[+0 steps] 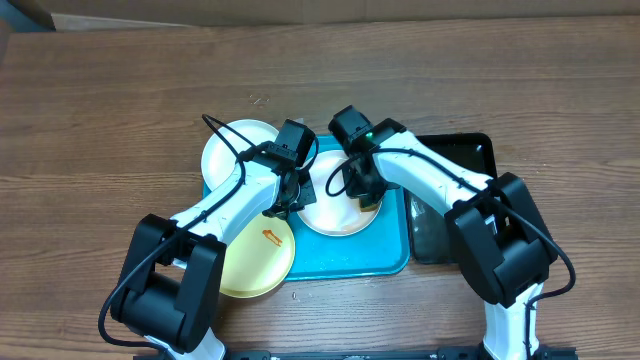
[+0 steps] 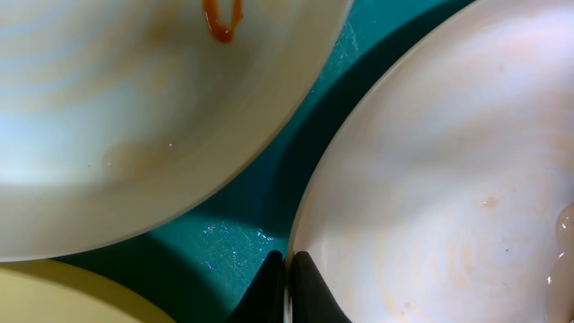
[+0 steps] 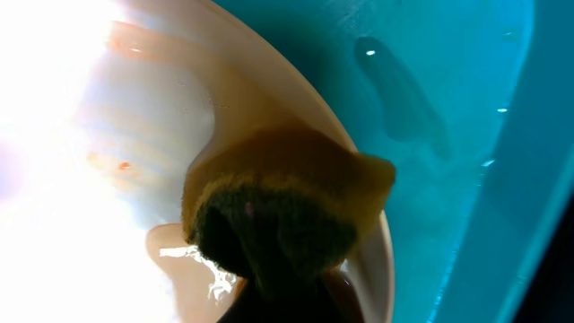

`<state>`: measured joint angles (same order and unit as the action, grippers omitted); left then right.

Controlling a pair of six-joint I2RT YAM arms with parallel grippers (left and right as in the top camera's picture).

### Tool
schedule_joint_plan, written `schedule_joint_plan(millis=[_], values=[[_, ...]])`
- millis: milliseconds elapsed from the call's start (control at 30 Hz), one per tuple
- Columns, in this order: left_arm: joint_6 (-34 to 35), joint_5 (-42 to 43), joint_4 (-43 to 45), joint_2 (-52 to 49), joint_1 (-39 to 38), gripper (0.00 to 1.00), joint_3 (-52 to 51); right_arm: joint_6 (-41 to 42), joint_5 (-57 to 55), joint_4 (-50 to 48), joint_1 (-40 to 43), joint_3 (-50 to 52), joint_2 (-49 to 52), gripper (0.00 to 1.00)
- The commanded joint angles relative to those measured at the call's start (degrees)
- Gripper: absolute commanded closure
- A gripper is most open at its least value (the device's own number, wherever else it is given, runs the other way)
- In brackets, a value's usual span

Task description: Clean dirty plates on tray and stack at the side

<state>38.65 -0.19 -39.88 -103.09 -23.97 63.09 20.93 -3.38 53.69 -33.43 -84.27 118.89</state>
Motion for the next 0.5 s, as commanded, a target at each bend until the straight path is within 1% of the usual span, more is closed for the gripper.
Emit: schedule_joint_plan(millis=[0, 200, 233, 300, 367, 467], values=[[-0.1, -0.2, -0.5, 1.2, 0.0, 0.96, 0.8, -0.3, 13.0, -1.5, 0.5, -0.3, 2.4, 0.96], [-0.7, -0.2, -0.4, 1.2, 0.0, 0.96, 0.8, -0.7, 26.0, -5.9, 0.6, -0.4, 2.4, 0.96], [-1.4, -0.2, -0.3, 1.2, 0.0, 0.96, 0.8, -4.9, 32.7, -6.5, 1.4, -1.5, 2.4, 0.96], [-1.4, -0.2, -0.3, 1.2, 0.0, 0.96, 0.8, -10.1, 40.1, -4.3, 3.3, -4.5, 2.1, 0.96], [-1.4, -0.2, -0.3, 1.2, 0.0, 0.96, 0.8, -12.3, 44.1, 0.3, 5.7, -8.8, 1.7, 0.96], [-1.4, -0.2, -0.3, 1.2, 0.0, 0.95, 0.8, -14.3, 44.6, 8.9, 10.0, -16.2, 0.8, 0.96]])
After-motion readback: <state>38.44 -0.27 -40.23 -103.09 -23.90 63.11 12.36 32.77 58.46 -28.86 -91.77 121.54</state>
